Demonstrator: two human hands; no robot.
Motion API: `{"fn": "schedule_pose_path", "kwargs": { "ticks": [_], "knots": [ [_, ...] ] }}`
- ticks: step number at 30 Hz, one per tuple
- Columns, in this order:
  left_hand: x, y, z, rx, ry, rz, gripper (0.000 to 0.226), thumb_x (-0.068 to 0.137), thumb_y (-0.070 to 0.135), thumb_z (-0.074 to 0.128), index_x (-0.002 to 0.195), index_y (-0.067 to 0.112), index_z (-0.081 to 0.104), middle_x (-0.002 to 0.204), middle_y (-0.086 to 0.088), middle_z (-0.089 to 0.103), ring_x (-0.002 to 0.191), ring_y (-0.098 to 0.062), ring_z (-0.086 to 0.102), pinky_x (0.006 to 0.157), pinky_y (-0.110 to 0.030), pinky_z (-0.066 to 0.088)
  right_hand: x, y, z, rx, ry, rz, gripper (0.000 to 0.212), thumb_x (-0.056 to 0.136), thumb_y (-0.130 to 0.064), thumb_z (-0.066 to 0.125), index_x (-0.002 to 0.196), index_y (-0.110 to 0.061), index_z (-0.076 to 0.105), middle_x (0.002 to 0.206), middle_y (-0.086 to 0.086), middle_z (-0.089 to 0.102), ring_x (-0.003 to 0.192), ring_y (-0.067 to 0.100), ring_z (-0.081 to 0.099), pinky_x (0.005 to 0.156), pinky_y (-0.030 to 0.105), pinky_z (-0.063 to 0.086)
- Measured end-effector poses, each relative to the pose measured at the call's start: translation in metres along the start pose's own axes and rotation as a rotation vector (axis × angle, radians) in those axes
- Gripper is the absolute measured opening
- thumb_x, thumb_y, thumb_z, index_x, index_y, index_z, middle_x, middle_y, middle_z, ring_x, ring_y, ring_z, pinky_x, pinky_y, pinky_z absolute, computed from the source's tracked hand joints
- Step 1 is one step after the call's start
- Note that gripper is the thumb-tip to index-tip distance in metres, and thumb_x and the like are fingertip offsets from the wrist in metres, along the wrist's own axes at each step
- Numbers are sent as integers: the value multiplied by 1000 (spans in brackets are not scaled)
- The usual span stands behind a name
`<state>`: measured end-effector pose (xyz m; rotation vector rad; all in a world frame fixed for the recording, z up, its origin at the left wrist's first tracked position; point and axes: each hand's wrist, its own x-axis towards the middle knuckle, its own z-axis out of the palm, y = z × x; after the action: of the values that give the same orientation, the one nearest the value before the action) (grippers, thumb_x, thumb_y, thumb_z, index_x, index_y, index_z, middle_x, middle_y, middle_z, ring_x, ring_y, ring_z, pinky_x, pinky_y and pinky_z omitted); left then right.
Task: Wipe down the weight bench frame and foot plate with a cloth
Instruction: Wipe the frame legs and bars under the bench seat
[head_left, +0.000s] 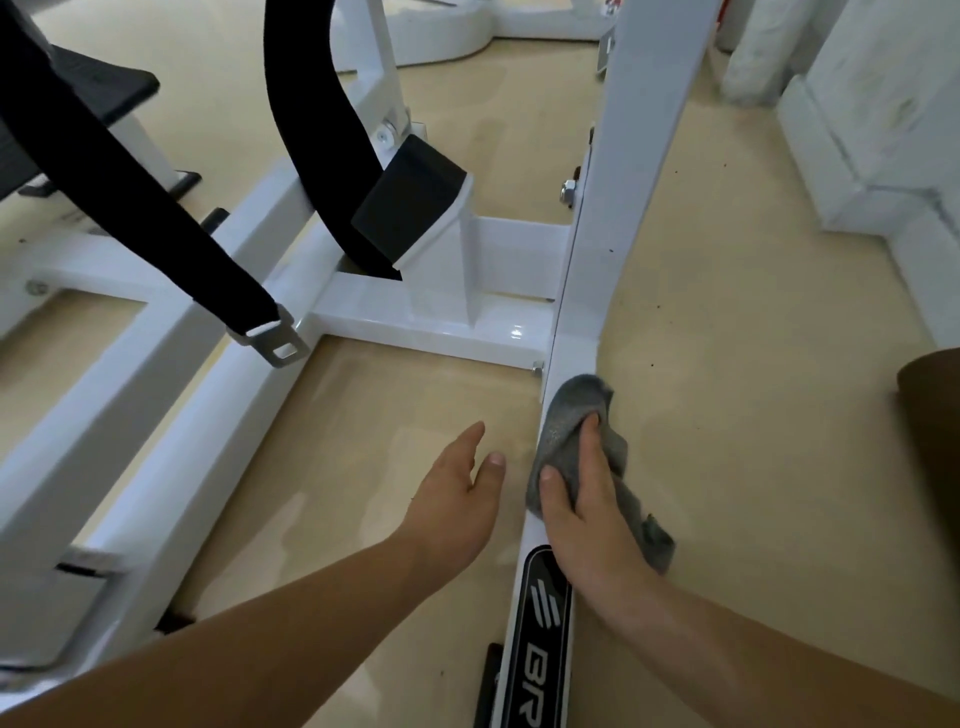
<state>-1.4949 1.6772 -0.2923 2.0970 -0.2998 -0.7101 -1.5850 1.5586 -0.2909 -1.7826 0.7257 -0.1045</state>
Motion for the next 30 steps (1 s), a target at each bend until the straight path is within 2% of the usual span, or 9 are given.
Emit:
{"fn": "schedule_pose_path", "kwargs": {
  "ticks": [3, 6, 10, 12, 16, 21, 24, 27, 30],
  "knots": [
    [-3, -10, -2, -1, 11, -27, 58, 108, 44, 41, 162, 32, 25, 165, 11, 31, 149, -11, 34, 124, -40, 30, 17, -5, -4, -51, 32, 58, 82, 104, -41, 50, 159, -46, -11, 170, -9, 7, 155, 20, 19, 116, 26, 17],
    [-7, -13, 1, 2, 11, -51, 57, 108, 43, 41, 162, 33, 25, 164, 10, 33, 148, -11, 36, 124, -40, 30, 63, -18, -11, -65, 98, 100, 86, 96, -53, 51, 152, -59, -15, 170, -2, 12, 151, 32, 28, 123, 50, 26],
    [-14, -13, 5, -5, -1, -36, 56, 108, 44, 41, 162, 34, 25, 164, 12, 33, 148, -10, 35, 124, -38, 29, 75, -17, -9, -157, 71, 46, 72, 106, -50, 39, 160, -45, -8, 172, -4, 0, 156, 30, 14, 124, 47, 17],
    [-16, -15, 5, -23, -12, -35, 57, 108, 44, 41, 162, 34, 26, 165, 12, 32, 148, -9, 34, 125, -38, 29, 50, -13, -7, -198, 22, 22, 75, 106, -51, 39, 159, -42, -13, 172, -4, -6, 157, 28, 11, 123, 44, 16],
    [-22, -18, 5, -49, -29, -53, 58, 109, 41, 41, 163, 29, 25, 166, 8, 31, 149, -11, 34, 124, -34, 28, -12, 4, 5, -160, -27, -7, 90, 104, -50, 46, 157, -37, -25, 171, -8, -12, 156, 15, 7, 116, 25, 15],
    [-32, -28, 9, -4, -26, -50, 58, 109, 41, 41, 162, 26, 26, 164, 6, 35, 147, -12, 38, 124, -34, 29, 32, -17, -10, -134, -26, 192, 92, 101, -58, 46, 157, -38, -25, 170, 9, 10, 152, 35, 23, 120, 43, 24],
    [-49, -31, 12, 0, -15, -54, 56, 109, 42, 41, 162, 28, 29, 163, 8, 37, 147, -11, 38, 123, -32, 29, 34, -18, -5, -162, 53, 185, 87, 100, -62, 42, 157, -43, -21, 171, 2, 10, 152, 39, 21, 123, 50, 20],
    [-74, -39, 15, 10, -7, -37, 54, 108, 45, 41, 160, 30, 33, 161, 10, 40, 144, -6, 39, 121, -27, 30, -23, 1, 9, -200, 31, 96, 86, 103, -55, 43, 157, -41, -22, 171, -5, 2, 154, 27, 19, 118, 36, 21],
    [-101, -49, 17, 16, 1, -51, 50, 108, 43, 40, 157, 30, 38, 156, 11, 45, 134, 3, 39, 111, -18, 28, -123, 33, 30, -27, -83, 30, 88, 99, -51, 50, 151, -54, -21, 165, -28, -8, 152, -6, 7, 120, 20, 16]
  ]
}}
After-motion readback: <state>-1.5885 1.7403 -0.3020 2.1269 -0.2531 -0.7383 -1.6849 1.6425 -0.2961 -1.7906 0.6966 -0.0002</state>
